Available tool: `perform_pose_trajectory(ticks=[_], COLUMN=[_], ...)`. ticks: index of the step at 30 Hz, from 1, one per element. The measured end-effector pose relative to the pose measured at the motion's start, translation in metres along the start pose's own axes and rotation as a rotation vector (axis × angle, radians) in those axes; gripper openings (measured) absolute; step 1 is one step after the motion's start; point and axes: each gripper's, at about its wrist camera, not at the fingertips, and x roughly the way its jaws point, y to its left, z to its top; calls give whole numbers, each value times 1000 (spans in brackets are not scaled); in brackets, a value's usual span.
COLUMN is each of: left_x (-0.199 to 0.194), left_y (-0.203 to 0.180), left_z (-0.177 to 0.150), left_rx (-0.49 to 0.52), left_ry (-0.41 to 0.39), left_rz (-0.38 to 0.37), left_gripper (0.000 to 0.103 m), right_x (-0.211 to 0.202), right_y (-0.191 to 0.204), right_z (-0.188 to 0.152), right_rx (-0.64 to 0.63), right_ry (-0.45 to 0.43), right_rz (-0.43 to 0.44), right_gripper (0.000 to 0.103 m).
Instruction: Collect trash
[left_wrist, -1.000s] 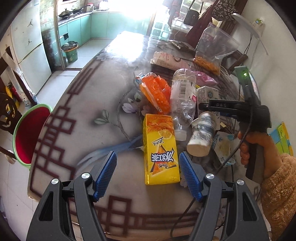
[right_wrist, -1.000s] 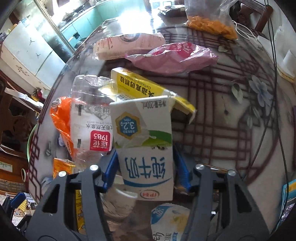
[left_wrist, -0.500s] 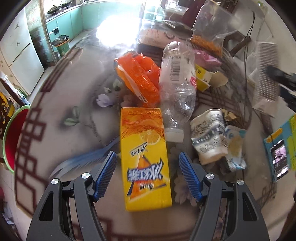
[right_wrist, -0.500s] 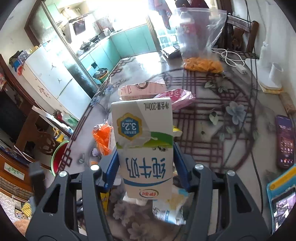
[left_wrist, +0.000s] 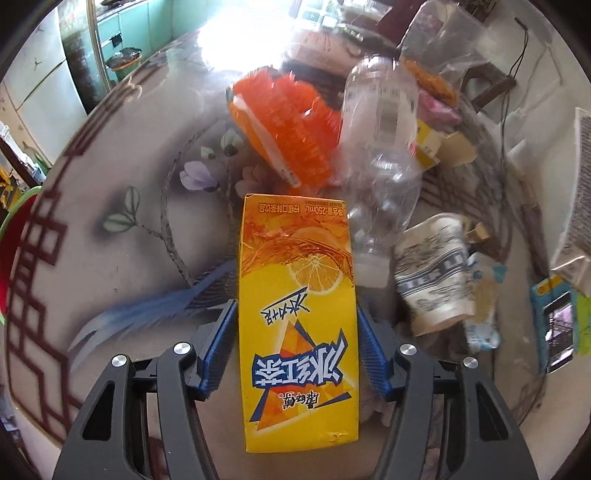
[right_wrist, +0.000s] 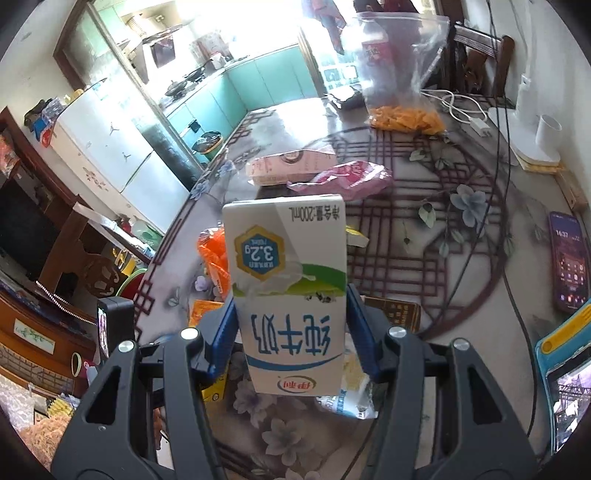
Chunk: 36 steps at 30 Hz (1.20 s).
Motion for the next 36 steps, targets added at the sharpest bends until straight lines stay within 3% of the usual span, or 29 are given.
perform_pose_trajectory(ticks=[11, 19, 25, 36], left_x=[-93, -148, -165, -171], left_y=[28, 50, 73, 128], left_z=[-4, -5, -4, -8], left_rx=[-74, -80, -104, -140], left_ry=[-203, -354, -395, -393], left_rz=[-29, 68, 117, 128], left_gripper=[58, 58, 58, 58], right_x=[-5, 3, 9, 33], right_y=[53, 92, 119, 170], right_z=[10, 10, 9, 3], right_rx=[-115, -179, -227, -270], right_ry=[-29, -22, -23, 5], right_rz=[65, 115, 119, 99], right_gripper=[52, 52, 52, 51])
